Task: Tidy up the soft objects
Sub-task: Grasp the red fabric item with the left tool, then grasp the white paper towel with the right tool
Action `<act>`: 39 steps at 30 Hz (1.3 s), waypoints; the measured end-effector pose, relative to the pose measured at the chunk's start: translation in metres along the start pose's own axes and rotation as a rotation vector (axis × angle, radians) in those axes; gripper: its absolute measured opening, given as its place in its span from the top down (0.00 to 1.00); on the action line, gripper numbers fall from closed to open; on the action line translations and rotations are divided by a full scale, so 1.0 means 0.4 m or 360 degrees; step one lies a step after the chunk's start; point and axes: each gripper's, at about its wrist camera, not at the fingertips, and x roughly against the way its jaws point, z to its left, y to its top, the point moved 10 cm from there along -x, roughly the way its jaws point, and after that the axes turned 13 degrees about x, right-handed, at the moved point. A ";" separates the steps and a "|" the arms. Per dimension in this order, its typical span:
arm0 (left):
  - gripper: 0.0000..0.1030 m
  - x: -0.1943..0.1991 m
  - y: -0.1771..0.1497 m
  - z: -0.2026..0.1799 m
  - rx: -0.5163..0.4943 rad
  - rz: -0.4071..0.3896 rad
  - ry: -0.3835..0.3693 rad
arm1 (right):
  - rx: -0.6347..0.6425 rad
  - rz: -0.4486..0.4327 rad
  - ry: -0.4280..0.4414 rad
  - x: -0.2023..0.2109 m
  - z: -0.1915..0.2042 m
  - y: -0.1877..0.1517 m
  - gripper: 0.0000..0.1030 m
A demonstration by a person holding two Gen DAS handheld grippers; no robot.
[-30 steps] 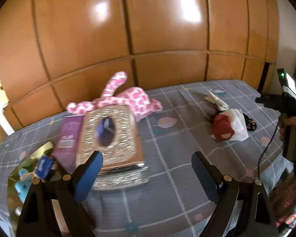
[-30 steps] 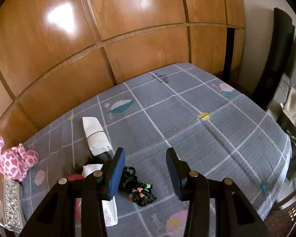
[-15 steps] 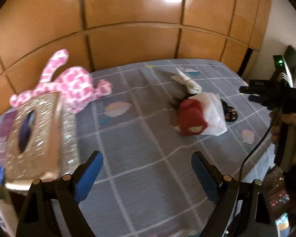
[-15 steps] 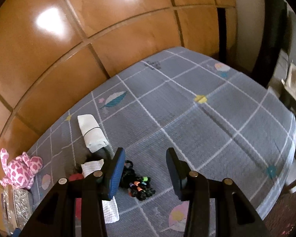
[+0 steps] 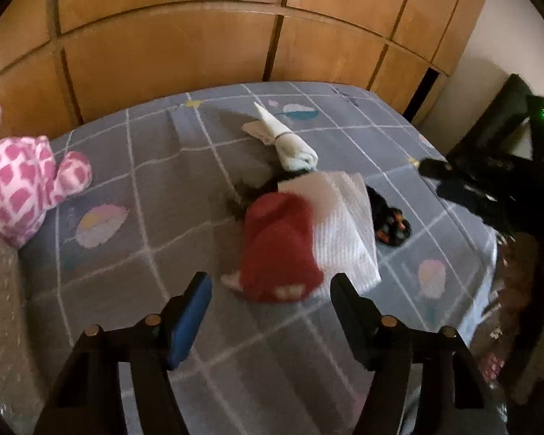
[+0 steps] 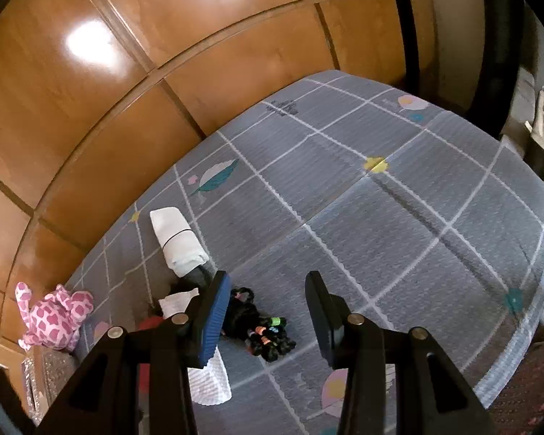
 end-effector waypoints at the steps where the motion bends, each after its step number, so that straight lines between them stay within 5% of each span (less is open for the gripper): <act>1: 0.33 -0.011 0.008 -0.004 0.0003 -0.0012 0.0005 | -0.0003 0.0002 0.0009 -0.001 0.001 -0.001 0.58; 6: 0.36 -0.079 0.032 -0.031 -0.0010 0.0033 0.0012 | -0.0013 0.0020 0.0036 -0.008 0.003 -0.006 0.58; 8: 0.73 -0.104 0.044 -0.035 -0.0011 0.0033 0.0025 | -0.0011 0.0028 0.0041 -0.011 0.003 -0.008 0.58; 11: 0.76 -0.128 0.044 -0.026 0.0035 0.0105 -0.0065 | 0.0012 0.0030 0.0056 -0.014 0.010 -0.009 0.58; 15: 0.76 -0.085 0.042 0.003 0.0093 0.0053 -0.0116 | 0.0102 0.0027 0.0083 -0.016 0.042 -0.010 0.58; 23: 0.68 -0.039 -0.024 0.107 0.0175 0.0018 -0.0014 | 0.0295 0.0083 0.0124 -0.035 0.106 -0.033 0.58; 32: 0.63 -0.071 -0.030 0.102 0.0179 0.0058 0.0000 | 0.0342 0.0323 0.0511 -0.067 0.203 -0.102 0.58; 36: 0.69 -0.062 -0.034 0.115 0.0221 0.0052 -0.0073 | 0.0443 0.0405 0.0480 -0.084 0.230 -0.137 0.53; 39: 0.69 -0.047 -0.036 0.124 0.0268 0.0053 -0.0081 | 0.0481 0.0450 0.0449 -0.098 0.236 -0.155 0.32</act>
